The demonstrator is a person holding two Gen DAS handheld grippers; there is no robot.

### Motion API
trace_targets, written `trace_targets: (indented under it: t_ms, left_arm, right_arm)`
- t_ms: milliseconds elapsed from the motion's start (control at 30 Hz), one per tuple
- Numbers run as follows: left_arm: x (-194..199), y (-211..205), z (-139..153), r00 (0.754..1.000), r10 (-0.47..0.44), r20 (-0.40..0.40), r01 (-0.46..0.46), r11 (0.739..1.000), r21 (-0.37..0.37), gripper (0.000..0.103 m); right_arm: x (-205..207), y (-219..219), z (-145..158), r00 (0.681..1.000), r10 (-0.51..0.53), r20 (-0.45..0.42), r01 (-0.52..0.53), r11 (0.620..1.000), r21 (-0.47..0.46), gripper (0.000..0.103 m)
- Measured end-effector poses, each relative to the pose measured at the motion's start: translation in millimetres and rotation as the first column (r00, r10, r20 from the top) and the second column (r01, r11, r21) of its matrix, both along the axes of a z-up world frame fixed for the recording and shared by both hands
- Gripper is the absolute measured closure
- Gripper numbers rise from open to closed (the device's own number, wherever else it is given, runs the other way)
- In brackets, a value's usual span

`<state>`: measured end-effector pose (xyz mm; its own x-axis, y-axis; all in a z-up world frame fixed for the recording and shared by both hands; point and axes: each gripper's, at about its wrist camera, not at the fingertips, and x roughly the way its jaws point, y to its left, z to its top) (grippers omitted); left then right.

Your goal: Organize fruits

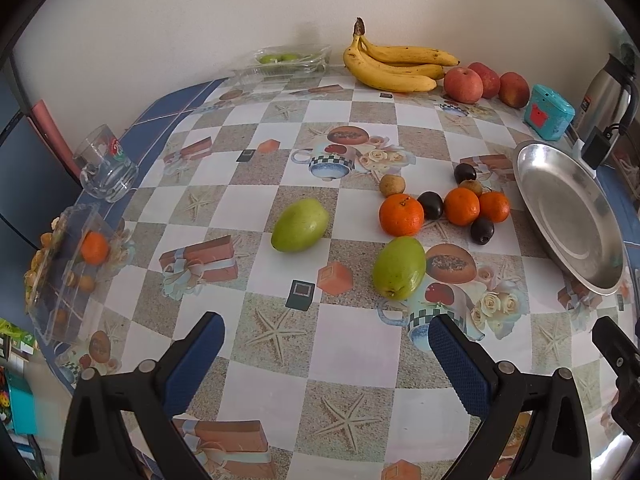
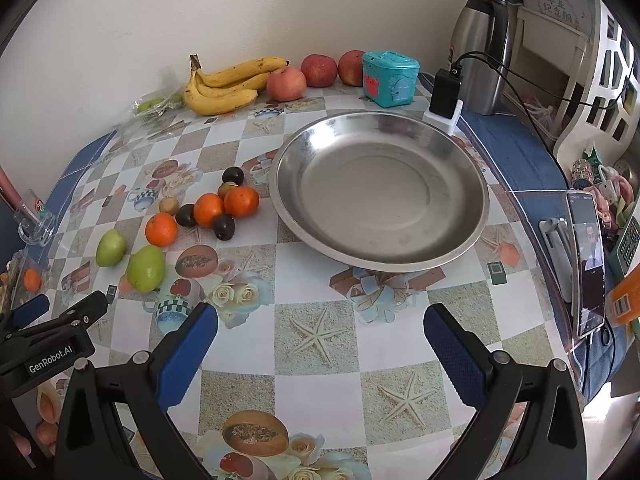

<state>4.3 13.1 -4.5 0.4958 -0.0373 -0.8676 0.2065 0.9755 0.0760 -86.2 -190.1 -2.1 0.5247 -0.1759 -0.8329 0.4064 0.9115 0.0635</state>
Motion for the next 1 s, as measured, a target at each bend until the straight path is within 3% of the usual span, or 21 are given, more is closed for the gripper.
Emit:
trace_targets:
  t_ms: [1000]
  left_arm:
    - [0.7,0.3,0.1,1.0,-0.001,-0.001,0.001,1.0,0.0,0.0]
  right_arm:
    - [-1.0,-1.6,-0.3,1.0,-0.005,0.0,0.005,1.0,0.003,0.0]
